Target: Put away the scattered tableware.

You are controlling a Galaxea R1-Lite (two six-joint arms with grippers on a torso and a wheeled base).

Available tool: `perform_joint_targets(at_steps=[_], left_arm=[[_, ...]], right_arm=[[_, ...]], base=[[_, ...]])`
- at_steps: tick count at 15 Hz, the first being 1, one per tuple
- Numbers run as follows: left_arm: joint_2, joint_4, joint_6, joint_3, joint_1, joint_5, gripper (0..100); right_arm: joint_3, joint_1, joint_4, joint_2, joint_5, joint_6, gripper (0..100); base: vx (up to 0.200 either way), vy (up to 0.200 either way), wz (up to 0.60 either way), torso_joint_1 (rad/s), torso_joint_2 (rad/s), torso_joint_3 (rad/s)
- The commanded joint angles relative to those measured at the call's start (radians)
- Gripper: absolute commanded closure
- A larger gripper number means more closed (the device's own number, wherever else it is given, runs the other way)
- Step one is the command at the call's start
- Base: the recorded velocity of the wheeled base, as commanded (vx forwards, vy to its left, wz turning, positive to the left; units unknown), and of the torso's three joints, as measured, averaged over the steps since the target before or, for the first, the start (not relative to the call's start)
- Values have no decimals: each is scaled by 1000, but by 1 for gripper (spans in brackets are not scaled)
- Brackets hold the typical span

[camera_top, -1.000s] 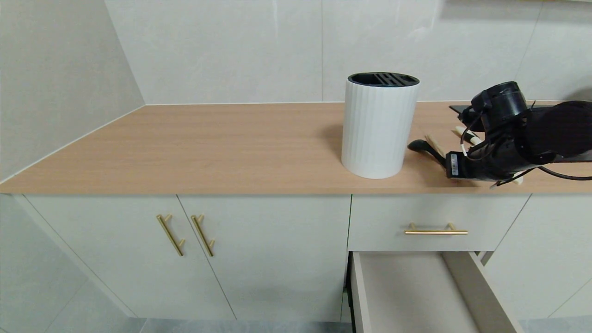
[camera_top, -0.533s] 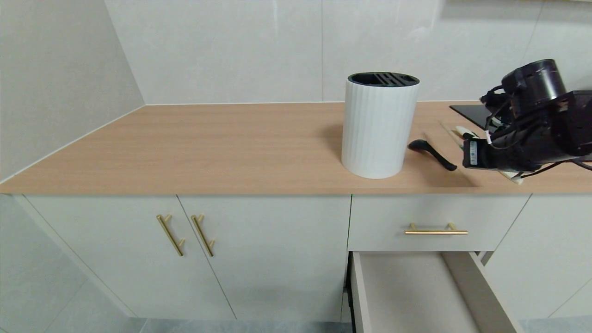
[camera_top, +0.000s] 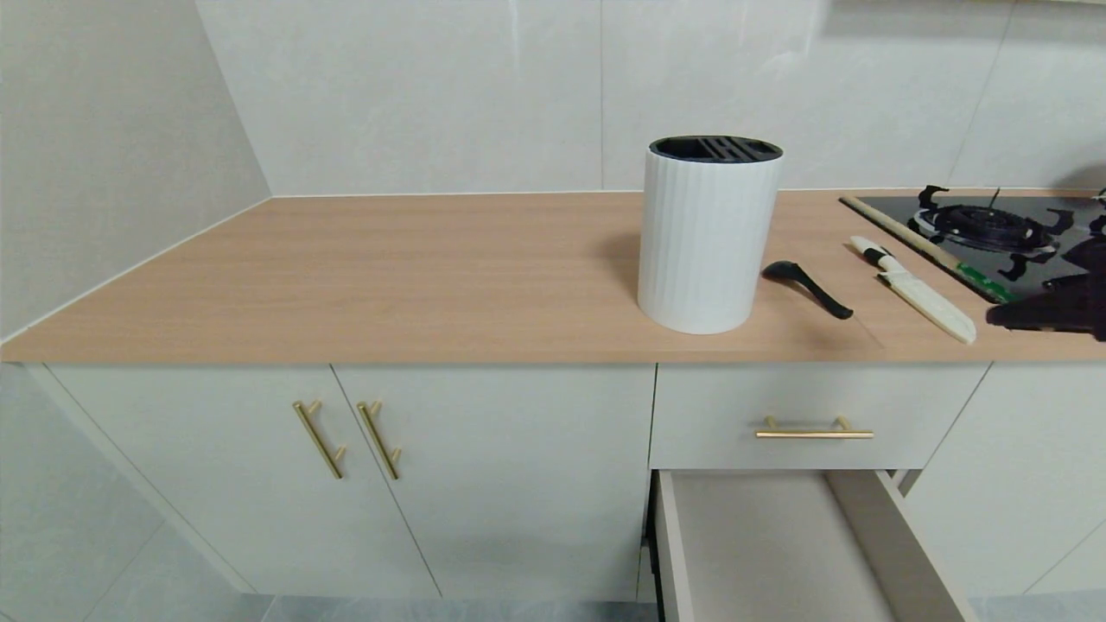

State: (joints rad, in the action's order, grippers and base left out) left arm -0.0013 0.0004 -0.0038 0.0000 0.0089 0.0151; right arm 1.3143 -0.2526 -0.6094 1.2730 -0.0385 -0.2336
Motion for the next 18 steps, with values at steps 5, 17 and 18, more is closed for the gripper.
perform_joint_targets(at_steps=[5,17,18], left_arm=[[1,0,-1,0,0,0,0],[1,0,-1,0,0,0,0],[1,0,-1,0,0,0,0]], right_arm=[[-59,-44,-317,-210,-123,7,100],[-294,-175,-124,368,-147,-49,100],[-303,-182,-78,387,-146,-89,100]], base=[[0,0,0,0,0,0],[0,0,0,0,0,0],[0,0,0,0,0,0]])
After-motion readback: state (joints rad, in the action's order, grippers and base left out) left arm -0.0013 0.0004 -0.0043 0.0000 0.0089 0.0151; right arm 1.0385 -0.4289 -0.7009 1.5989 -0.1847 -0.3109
